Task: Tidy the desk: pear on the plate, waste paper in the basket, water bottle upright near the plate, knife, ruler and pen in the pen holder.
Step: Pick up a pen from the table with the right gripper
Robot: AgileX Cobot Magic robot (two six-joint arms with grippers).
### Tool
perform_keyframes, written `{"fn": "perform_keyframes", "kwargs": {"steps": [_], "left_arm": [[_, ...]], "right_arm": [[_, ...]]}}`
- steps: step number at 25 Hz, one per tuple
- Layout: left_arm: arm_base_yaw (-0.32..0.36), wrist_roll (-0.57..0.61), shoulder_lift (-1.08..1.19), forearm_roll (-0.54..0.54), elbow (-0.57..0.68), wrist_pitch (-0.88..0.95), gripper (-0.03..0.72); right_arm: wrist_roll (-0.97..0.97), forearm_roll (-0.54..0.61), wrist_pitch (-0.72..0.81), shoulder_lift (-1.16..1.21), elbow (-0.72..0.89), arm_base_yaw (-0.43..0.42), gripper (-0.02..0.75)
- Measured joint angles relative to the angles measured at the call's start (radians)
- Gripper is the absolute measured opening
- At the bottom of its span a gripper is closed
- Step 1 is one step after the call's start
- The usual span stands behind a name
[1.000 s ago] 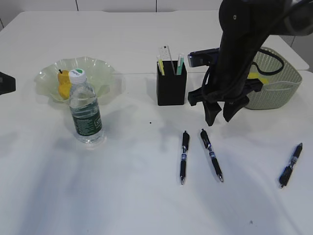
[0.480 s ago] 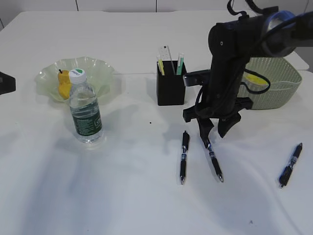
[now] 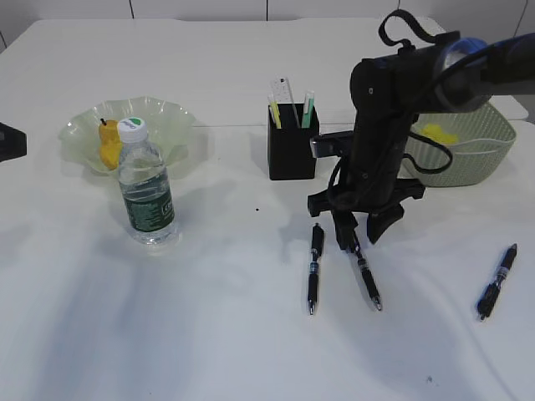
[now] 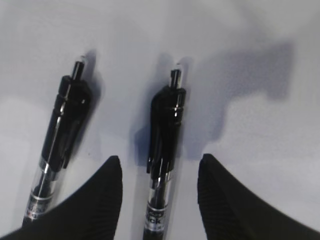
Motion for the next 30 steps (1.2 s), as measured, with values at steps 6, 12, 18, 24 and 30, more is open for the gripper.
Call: {"fn": "perform_keyframes", "kwargs": {"steps": [6, 12, 18, 24, 30], "left_arm": [[0.000, 0.000, 0.000, 0.000, 0.000, 0.000, 0.447], [0.000, 0.000, 0.000, 0.000, 0.000, 0.000, 0.447], [0.000, 0.000, 0.000, 0.000, 0.000, 0.000, 0.447], [0.000, 0.000, 0.000, 0.000, 0.000, 0.000, 0.447], [0.000, 0.000, 0.000, 0.000, 0.000, 0.000, 0.447]], "right_arm": [[0.004, 0.000, -0.006, 0.019, 0.000, 0.000, 0.369], [0.008, 0.000, -0.014, 0.031, 0.000, 0.000, 0.368], [0.008, 0.006, -0.016, 0.037, -0.002, 0.000, 0.267], [0.010, 0.010, -0.016, 0.037, -0.002, 0.000, 0.185], [0.011, 0.010, -0.016, 0.037, -0.002, 0.000, 0.103]]}}
